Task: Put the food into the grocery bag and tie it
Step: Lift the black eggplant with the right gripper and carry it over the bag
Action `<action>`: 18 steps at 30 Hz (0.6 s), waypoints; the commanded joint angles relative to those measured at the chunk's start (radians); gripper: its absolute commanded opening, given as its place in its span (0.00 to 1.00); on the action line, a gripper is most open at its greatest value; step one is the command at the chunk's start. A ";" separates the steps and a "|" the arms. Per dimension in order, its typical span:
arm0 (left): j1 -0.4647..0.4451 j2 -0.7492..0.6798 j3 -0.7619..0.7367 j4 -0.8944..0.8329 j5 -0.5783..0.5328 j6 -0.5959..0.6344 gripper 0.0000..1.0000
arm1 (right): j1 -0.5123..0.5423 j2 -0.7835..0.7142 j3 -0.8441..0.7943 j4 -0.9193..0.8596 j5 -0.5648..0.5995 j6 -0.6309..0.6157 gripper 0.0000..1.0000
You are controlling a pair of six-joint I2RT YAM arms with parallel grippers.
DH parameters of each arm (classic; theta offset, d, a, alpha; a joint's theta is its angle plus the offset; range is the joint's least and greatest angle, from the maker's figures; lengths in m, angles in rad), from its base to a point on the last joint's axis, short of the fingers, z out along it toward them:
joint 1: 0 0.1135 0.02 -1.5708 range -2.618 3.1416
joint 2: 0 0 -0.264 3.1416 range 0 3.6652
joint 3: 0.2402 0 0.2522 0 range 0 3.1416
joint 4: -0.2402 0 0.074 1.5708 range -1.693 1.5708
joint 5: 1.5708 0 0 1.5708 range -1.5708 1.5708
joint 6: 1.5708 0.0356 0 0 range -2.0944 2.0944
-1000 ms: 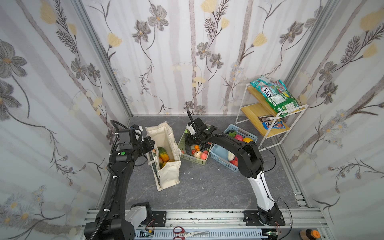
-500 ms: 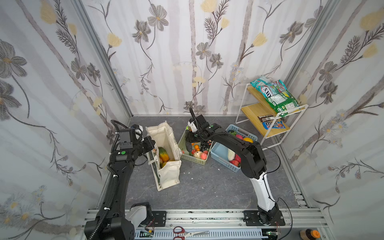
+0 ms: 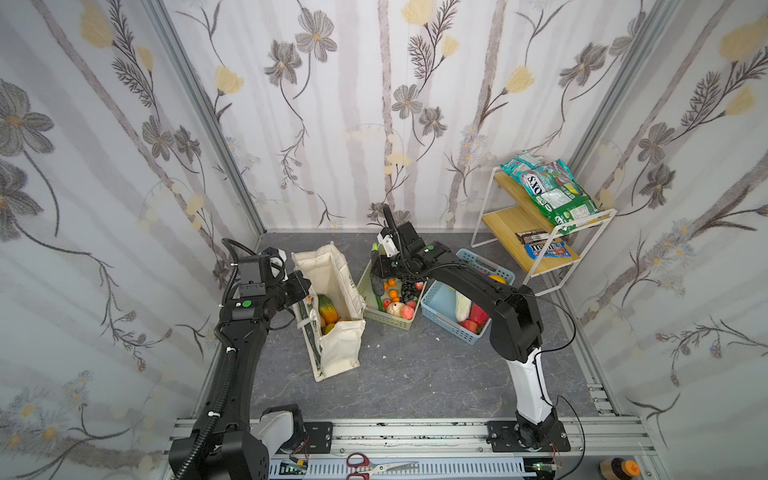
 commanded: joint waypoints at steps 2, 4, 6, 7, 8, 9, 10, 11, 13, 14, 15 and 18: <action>0.000 0.000 0.011 0.035 0.012 -0.006 0.00 | 0.000 -0.031 0.005 0.018 0.007 0.000 0.31; 0.000 0.001 0.012 0.035 0.011 -0.006 0.00 | -0.001 -0.043 0.005 0.016 0.010 -0.002 0.31; -0.003 0.002 0.012 0.034 0.012 -0.006 0.00 | 0.000 -0.054 0.004 0.015 0.011 -0.003 0.31; -0.002 0.002 0.013 0.034 0.012 -0.006 0.00 | 0.000 -0.062 0.005 0.015 0.011 -0.004 0.31; -0.002 0.002 0.012 0.034 0.012 -0.006 0.00 | -0.001 -0.067 0.005 0.015 0.012 -0.004 0.31; -0.001 0.002 0.013 0.035 0.012 -0.006 0.00 | -0.001 -0.070 0.006 0.014 0.011 -0.003 0.31; -0.003 0.003 0.012 0.034 0.011 -0.006 0.00 | -0.001 -0.075 0.008 0.012 0.011 -0.004 0.31; -0.004 0.003 0.013 0.037 0.012 -0.007 0.00 | 0.000 -0.080 0.008 0.013 0.011 -0.004 0.31; -0.005 0.002 0.011 0.035 0.011 -0.009 0.00 | -0.001 -0.089 0.010 0.010 0.011 -0.004 0.31; -0.005 0.002 0.011 0.037 0.011 -0.009 0.00 | -0.001 -0.094 0.012 0.009 0.010 -0.005 0.31; -0.006 0.002 0.011 0.036 0.011 -0.009 0.00 | 0.000 -0.099 0.014 0.008 0.010 -0.004 0.31; -0.007 0.000 0.012 0.035 0.009 -0.010 0.00 | 0.000 -0.109 0.031 -0.001 0.006 -0.004 0.31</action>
